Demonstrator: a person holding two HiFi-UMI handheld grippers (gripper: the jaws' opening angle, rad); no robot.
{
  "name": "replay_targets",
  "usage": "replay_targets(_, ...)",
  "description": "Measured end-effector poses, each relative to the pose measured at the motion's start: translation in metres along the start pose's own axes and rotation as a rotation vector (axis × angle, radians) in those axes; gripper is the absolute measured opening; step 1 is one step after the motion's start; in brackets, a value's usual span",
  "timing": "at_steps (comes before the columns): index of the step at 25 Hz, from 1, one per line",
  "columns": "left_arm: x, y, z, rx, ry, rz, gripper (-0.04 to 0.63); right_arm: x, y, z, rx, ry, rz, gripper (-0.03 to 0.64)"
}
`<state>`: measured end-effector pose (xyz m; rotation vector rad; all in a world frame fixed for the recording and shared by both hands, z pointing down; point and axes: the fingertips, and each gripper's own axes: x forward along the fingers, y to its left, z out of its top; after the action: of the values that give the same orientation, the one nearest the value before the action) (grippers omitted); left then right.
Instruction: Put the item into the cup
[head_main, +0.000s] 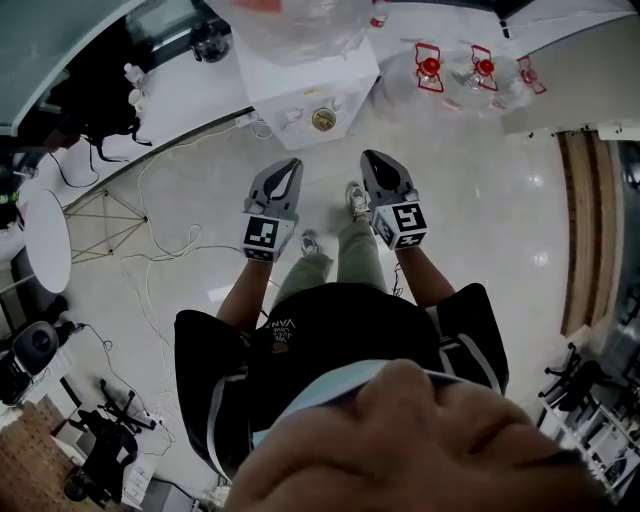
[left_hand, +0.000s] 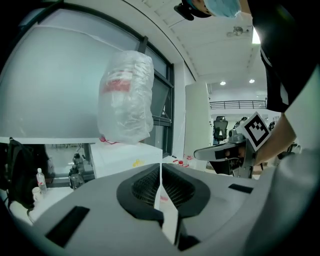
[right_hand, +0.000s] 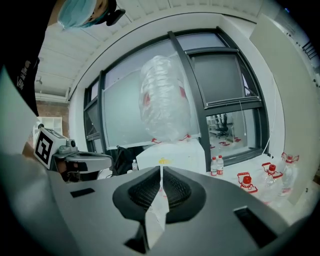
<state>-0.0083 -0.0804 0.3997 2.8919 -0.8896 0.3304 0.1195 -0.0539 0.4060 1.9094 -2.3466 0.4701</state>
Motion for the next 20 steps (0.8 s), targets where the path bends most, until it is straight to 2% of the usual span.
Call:
replay_targets(12, -0.069, -0.018, 0.066, -0.019, -0.062, 0.012, 0.025, -0.056, 0.054, 0.051, 0.021, -0.041, 0.053, 0.044)
replay_targets(20, -0.109, -0.03, 0.084, 0.001, -0.08, -0.001, 0.021, -0.088, 0.078, 0.06, 0.041, -0.057, 0.031, 0.044)
